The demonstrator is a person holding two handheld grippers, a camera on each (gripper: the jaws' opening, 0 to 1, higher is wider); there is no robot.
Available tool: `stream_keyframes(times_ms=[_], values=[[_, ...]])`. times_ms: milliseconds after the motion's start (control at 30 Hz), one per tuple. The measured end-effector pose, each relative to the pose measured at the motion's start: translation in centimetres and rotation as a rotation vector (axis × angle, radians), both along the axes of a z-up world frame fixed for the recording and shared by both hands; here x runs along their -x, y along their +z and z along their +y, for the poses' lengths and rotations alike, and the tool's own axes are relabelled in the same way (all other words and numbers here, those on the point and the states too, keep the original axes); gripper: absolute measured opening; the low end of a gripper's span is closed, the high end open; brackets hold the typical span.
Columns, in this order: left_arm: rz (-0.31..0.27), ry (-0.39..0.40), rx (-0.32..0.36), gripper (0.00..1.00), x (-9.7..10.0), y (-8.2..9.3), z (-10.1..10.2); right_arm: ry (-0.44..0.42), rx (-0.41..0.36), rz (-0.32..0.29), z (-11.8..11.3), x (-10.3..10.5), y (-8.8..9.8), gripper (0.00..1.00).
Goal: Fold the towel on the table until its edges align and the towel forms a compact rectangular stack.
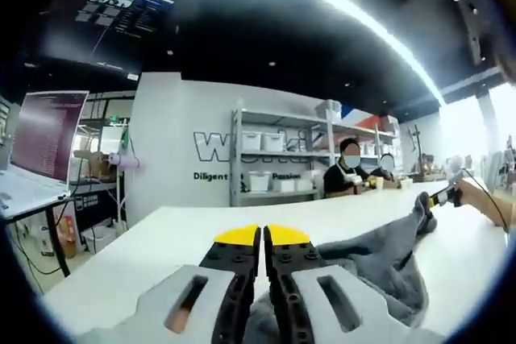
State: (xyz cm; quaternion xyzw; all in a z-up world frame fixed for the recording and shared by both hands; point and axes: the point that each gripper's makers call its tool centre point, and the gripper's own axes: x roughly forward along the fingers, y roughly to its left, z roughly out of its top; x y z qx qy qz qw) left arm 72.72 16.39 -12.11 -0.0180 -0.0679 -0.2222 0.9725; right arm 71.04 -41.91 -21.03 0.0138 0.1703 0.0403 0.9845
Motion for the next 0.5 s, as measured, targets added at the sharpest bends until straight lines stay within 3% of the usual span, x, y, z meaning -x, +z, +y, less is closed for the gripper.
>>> stream_keyframes(times_ms=[233, 400, 500], values=[[0.071, -0.032, -0.002, 0.33, -0.8, -1.3, -0.5, 0.013, 0.007, -0.001, 0.4, 0.2, 0.1, 0.73], [0.079, -0.118, 0.038, 0.66, -0.5, -1.2, -2.1, 0.017, 0.007, 0.005, 0.4, 0.2, 0.1, 0.73], [0.067, -0.167, 0.053, 0.75, -0.2, -0.8, -3.0, 0.019, 0.007, 0.007, 0.5, 0.3, 0.0, 0.73]])
